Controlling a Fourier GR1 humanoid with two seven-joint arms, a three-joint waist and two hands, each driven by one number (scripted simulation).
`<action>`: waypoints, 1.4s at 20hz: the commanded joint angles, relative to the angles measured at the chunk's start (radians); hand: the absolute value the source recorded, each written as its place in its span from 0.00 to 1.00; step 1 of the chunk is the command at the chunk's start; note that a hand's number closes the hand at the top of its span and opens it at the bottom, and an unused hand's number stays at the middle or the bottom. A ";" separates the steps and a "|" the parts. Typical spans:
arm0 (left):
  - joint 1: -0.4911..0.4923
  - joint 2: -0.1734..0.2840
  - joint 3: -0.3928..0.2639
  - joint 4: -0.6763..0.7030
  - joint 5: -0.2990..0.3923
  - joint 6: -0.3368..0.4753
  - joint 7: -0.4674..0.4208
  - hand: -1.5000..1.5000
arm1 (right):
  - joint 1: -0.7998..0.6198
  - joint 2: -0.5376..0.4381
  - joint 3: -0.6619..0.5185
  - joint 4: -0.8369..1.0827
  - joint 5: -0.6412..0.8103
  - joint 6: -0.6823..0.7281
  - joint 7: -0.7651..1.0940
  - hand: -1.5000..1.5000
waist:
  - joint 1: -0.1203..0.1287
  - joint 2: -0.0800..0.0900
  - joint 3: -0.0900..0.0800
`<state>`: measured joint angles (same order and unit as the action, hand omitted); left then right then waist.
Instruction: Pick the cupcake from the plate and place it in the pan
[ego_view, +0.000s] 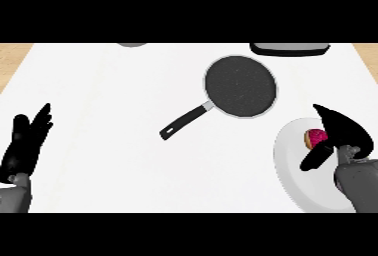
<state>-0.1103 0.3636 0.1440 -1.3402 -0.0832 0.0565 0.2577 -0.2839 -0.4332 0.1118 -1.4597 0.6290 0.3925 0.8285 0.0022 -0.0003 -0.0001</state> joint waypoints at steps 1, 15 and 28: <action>0.002 -0.029 0.012 0.049 -0.018 0.000 -0.053 0.50 | 0.040 -0.017 -0.052 0.034 0.023 0.006 -0.085 0.00 | -0.002 0.000 0.000; -0.045 -0.008 0.064 0.085 -0.028 -0.039 -0.037 0.50 | 0.104 0.000 -0.049 -0.047 0.188 -0.072 -0.191 1.00 | -0.008 -0.001 0.000; 0.023 -0.049 0.048 -0.003 -0.039 -0.016 -0.022 0.50 | 0.450 -0.050 -0.105 -0.554 0.307 -0.351 -0.335 1.00 | -0.025 -0.009 0.000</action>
<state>-0.1051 0.3271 0.1929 -1.3368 -0.1240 0.0374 0.2471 0.1405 -0.4720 0.0206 -1.8903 0.8728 0.1594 0.5446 -0.0157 -0.0058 -0.0002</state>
